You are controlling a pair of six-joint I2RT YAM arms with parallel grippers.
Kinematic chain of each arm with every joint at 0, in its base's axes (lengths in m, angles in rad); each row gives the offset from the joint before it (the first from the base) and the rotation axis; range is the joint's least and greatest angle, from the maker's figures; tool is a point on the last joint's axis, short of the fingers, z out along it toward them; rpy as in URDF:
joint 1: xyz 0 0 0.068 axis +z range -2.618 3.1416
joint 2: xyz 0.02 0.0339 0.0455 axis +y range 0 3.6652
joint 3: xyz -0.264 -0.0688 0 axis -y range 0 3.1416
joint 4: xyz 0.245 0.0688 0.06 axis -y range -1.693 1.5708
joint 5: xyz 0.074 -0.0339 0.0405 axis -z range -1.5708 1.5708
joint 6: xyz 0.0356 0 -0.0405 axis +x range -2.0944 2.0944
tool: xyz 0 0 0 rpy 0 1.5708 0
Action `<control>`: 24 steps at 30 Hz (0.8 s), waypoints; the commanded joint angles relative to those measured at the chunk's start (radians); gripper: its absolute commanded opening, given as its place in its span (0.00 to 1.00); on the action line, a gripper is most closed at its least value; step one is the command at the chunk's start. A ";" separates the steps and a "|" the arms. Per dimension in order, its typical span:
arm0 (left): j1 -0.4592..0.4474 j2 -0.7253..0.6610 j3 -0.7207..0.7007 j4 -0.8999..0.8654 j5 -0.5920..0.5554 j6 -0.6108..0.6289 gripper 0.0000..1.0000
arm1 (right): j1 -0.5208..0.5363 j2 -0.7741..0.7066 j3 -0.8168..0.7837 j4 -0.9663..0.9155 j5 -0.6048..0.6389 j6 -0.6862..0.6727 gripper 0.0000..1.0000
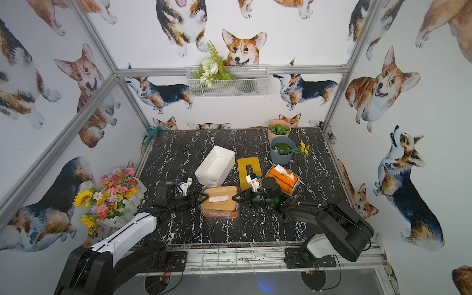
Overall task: Put the tissue paper into the tissue box
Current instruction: Close the box lid on the tissue box.
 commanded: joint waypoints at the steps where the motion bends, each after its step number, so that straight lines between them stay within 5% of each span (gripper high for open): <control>1: 0.001 0.002 0.015 0.007 0.035 0.008 0.54 | 0.006 0.006 -0.003 0.043 -0.002 0.007 0.00; 9: 0.001 -0.045 0.024 0.000 0.012 -0.004 0.33 | 0.007 0.012 -0.009 0.050 -0.001 0.007 0.00; 24: 0.001 -0.148 -0.045 0.064 -0.063 -0.025 0.13 | 0.010 0.033 -0.010 0.037 -0.004 -0.010 0.05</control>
